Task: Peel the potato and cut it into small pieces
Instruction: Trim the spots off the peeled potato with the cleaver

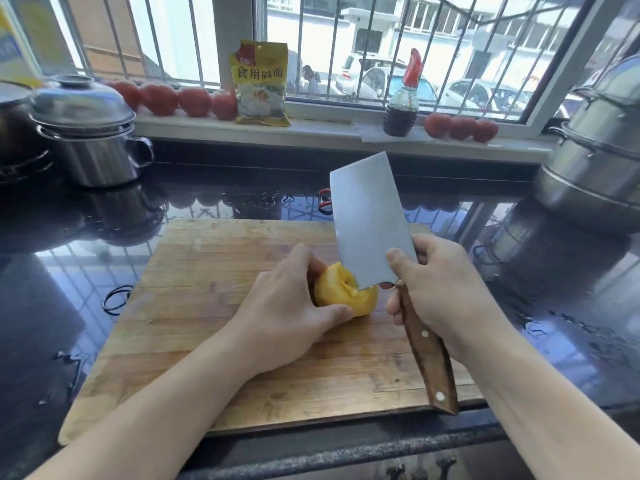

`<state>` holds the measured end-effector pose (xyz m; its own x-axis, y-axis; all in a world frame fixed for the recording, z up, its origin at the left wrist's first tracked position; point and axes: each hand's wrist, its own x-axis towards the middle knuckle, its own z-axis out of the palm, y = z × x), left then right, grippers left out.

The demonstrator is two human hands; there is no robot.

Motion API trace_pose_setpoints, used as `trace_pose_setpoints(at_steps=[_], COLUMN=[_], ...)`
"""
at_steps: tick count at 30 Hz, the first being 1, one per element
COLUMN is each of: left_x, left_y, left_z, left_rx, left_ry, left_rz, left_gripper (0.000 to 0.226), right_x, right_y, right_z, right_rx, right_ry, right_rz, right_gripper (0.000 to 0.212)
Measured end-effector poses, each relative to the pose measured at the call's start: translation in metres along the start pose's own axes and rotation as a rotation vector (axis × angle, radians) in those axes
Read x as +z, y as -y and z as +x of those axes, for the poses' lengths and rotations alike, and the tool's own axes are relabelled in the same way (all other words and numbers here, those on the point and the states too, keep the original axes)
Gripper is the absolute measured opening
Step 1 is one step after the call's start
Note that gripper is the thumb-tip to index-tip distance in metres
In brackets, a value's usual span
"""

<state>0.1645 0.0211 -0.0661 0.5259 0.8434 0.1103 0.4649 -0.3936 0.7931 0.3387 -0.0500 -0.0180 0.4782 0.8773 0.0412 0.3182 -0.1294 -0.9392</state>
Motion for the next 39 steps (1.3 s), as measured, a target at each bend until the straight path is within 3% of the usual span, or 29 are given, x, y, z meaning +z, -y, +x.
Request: trace_pose_setpoints(at_steps=[17, 22, 25, 29, 30, 34, 39], left_x=[0.001, 0.001, 0.001, 0.0, 0.0, 0.001, 0.001], left_y=[0.004, 0.005, 0.004, 0.003, 0.003, 0.004, 0.003], left_z=[0.001, 0.001, 0.001, 0.001, 0.001, 0.001, 0.001], left_rx=[-0.007, -0.013, -0.007, 0.024, 0.032, 0.024, 0.007], left_ry=[-0.001, 0.012, 0.013, 0.038, 0.043, 0.025, 0.008], left_rz=[-0.023, -0.026, -0.013, 0.037, 0.051, 0.086, 0.126], left_gripper=[0.045, 0.046, 0.053, 0.062, 0.062, 0.064, 0.061], right_x=[-0.001, -0.019, -0.035, -0.054, -0.056, -0.062, -0.063], right_y=[-0.017, -0.007, -0.01, -0.026, -0.029, -0.022, -0.004], right_z=[0.011, 0.016, 0.023, 0.031, 0.033, 0.036, 0.025], right_rx=[0.379, 0.425, 0.244, -0.241, -0.326, -0.469, -0.333], right_ry=[0.06, -0.015, -0.162, -0.344, -0.369, -0.462, -0.386], right_rz=[0.458, 0.612, 0.432, -0.48, -0.605, -0.628, -0.411], right_gripper=[0.019, 0.006, 0.011, 0.016, 0.02, 0.022, 0.018])
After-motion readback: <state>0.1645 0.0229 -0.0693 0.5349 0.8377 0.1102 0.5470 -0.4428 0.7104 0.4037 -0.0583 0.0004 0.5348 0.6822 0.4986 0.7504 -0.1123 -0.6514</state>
